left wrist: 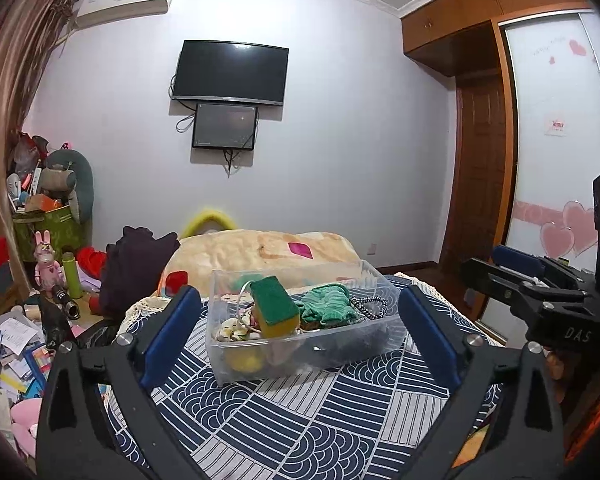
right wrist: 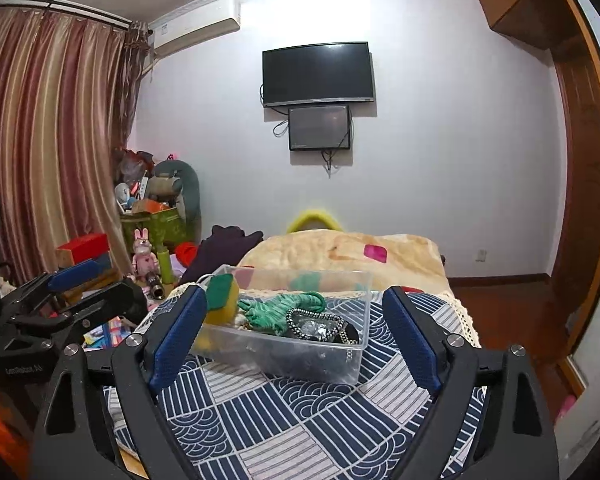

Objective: Organize soft objects

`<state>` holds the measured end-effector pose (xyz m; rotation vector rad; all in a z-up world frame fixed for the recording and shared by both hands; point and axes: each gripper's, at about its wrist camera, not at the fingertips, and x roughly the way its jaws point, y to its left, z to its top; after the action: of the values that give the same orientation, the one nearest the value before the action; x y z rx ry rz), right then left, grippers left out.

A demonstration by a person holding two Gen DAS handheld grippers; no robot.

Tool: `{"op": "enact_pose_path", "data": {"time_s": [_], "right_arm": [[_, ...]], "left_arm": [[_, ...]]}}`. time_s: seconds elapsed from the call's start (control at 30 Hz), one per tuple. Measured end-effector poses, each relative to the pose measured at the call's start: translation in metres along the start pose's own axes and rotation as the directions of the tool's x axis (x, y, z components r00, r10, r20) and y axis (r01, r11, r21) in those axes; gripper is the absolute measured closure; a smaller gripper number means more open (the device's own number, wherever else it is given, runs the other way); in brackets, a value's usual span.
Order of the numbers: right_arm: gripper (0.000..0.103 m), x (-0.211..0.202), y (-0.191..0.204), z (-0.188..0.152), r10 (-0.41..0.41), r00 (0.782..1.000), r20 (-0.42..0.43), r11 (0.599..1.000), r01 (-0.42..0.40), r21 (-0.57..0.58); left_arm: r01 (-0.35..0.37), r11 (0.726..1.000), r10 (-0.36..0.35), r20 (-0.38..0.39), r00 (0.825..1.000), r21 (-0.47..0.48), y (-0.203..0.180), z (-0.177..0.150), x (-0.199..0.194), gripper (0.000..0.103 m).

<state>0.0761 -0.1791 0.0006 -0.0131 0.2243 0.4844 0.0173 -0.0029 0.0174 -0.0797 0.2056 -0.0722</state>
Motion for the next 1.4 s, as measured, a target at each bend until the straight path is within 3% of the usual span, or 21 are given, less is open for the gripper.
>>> {"op": "enact_pose_path", "data": {"time_s": [1.4], "right_arm": [[0.009,-0.0075,0.0025,-0.0014,0.020,1.000,0.016,1.000,-0.020,0.000]], "left_arm": [[-0.027,1.000,0.027,0.007,1.000,0.011,-0.0006,-0.0028,-0.0025,0.000]]}}
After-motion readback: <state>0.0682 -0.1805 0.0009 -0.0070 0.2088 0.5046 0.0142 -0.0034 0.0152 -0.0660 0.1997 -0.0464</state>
